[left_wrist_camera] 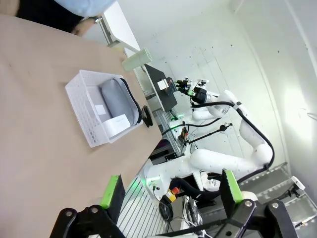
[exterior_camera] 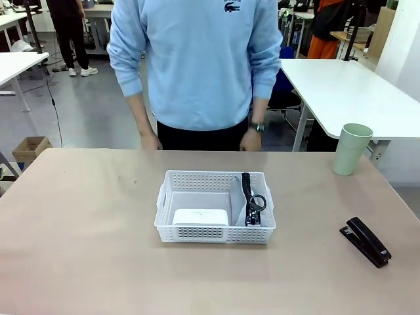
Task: Efficiently arrange items inside the basket to fit them all.
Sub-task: Pick up the Stapler and place it inside the Organizing basket.
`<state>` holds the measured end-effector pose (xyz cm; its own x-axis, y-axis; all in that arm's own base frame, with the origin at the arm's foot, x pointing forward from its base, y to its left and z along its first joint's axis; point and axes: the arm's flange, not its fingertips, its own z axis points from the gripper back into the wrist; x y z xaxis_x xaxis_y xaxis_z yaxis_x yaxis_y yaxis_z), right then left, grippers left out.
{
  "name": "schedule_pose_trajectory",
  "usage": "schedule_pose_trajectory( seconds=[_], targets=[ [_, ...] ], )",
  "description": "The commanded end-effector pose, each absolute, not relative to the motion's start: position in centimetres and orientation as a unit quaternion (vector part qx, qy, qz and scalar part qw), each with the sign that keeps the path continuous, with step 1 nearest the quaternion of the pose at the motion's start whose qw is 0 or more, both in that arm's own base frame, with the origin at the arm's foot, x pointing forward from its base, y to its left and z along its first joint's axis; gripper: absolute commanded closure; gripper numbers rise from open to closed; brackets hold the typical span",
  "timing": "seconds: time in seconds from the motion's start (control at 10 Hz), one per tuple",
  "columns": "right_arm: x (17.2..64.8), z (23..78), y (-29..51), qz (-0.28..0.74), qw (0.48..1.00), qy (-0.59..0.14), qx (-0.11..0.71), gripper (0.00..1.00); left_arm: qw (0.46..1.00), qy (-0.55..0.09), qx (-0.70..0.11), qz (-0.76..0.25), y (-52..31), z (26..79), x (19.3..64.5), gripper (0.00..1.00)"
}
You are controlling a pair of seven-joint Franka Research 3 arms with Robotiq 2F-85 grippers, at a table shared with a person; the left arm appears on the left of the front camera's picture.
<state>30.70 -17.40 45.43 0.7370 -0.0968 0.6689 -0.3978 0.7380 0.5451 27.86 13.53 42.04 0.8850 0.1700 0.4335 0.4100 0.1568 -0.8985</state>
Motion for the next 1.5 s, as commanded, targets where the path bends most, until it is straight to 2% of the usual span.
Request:
schedule_pose_trajectory(
  seconds=[0.0, 0.4, 0.8, 1.1, 1.2, 1.4],
  targets=[
    [31.0, 45.0, -10.9, 0.084, 0.938, -0.247, 0.227, 0.0, 0.725, -0.22, -0.647, -0.083, 13.7, 42.3, 27.5, 0.0],
    [30.1, 44.6, -3.5, 0.14, 0.981, -0.087, 0.103, 0.0, 0.725, -0.22, -0.647, -0.083, 13.7, 42.3, 27.5, 0.0],
    [29.1, 41.3, 2.1, 0.162, 0.986, 0.048, -0.002, 0.0, 0.725, -0.22, -0.647, -0.083, 13.7, 42.3, 27.5, 0.0],
    [29.5, 40.5, 1.0, 0.045, 0.998, -0.012, 0.031, 0.0, 0.725, -0.22, -0.647, -0.083, 13.7, 42.3, 27.5, 0.0],
    [32.0, 43.1, 2.9, 0.137, 0.99, 0.037, 0.019, 0.0, 0.725, -0.22, -0.647, -0.083, 13.7, 42.3, 27.5, 0.0],
    [32.0, 43.1, 2.9, 0.137, 0.99, 0.037, 0.019, 0.0, 0.725, -0.22, -0.647, -0.083, 13.7, 42.3, 27.5, 0.0]
  ],
)
